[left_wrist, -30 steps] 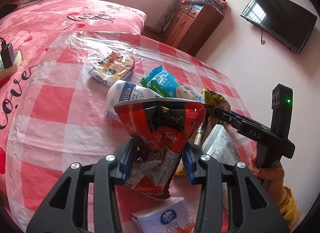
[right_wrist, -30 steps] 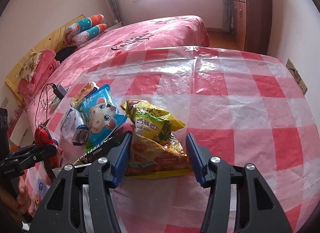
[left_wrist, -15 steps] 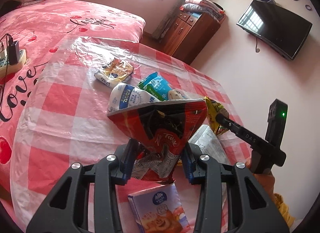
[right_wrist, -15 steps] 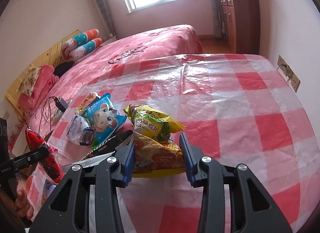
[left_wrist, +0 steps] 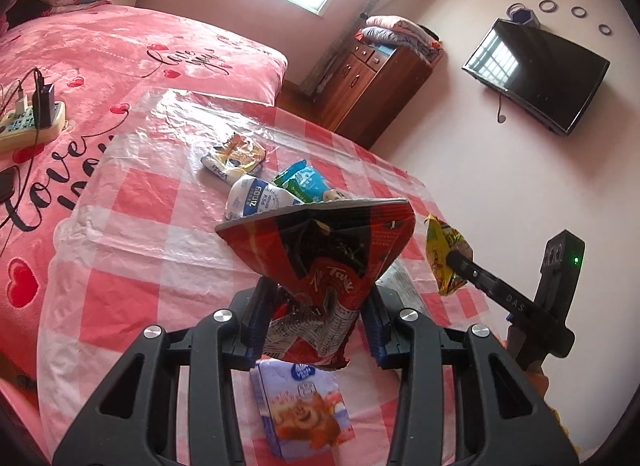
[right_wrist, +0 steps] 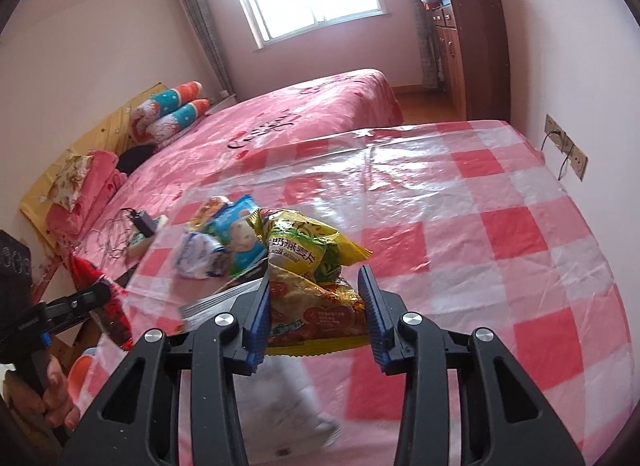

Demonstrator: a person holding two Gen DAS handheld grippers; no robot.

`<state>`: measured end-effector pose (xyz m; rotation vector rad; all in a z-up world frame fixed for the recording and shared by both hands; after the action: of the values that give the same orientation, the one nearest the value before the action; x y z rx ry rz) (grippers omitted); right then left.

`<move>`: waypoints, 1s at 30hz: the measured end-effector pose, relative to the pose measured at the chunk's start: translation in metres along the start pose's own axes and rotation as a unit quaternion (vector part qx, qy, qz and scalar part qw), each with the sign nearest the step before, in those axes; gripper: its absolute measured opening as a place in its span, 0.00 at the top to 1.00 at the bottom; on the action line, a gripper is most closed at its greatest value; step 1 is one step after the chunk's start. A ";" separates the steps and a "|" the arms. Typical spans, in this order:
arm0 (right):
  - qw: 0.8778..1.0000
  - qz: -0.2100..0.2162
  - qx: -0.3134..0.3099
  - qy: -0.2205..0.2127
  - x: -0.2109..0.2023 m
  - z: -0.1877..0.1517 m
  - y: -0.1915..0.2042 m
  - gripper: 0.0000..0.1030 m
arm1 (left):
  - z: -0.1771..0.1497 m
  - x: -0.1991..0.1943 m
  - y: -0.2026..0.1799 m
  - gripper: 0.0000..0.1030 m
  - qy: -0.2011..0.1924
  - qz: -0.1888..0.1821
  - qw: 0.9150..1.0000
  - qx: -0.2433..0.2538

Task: Collect trash
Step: 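Lift both bags and carry them to the orange bucket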

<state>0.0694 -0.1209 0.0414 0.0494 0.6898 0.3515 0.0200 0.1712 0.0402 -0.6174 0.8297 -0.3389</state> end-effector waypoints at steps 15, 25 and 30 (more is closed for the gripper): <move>0.996 0.084 -0.036 0.016 -0.026 -0.017 0.089 0.59 | -0.027 -0.059 0.029 0.60 -0.016 -0.006 1.000 -0.018; 0.984 0.158 -0.073 0.045 -0.022 -0.024 0.167 0.60 | -0.044 -0.099 0.066 0.60 -0.030 0.002 0.999 -0.044; 0.971 0.207 -0.096 0.070 -0.011 -0.027 0.221 0.60 | -0.051 -0.130 0.097 0.60 -0.046 0.020 0.997 -0.065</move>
<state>-0.0215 0.0812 0.0626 -0.0159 0.7818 0.8282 -0.0982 0.2932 0.0285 -0.7325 0.7781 -0.2190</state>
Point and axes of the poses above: each gripper's, at about its wrist camera, not at the fingertips, and x roughly the way its jaws point, y to its left, z to its top, the point moved 2 cm from there along x, roughly the way its jaws point, and after that the axes turned 12 degrees about -x, right-handed, at the moved point
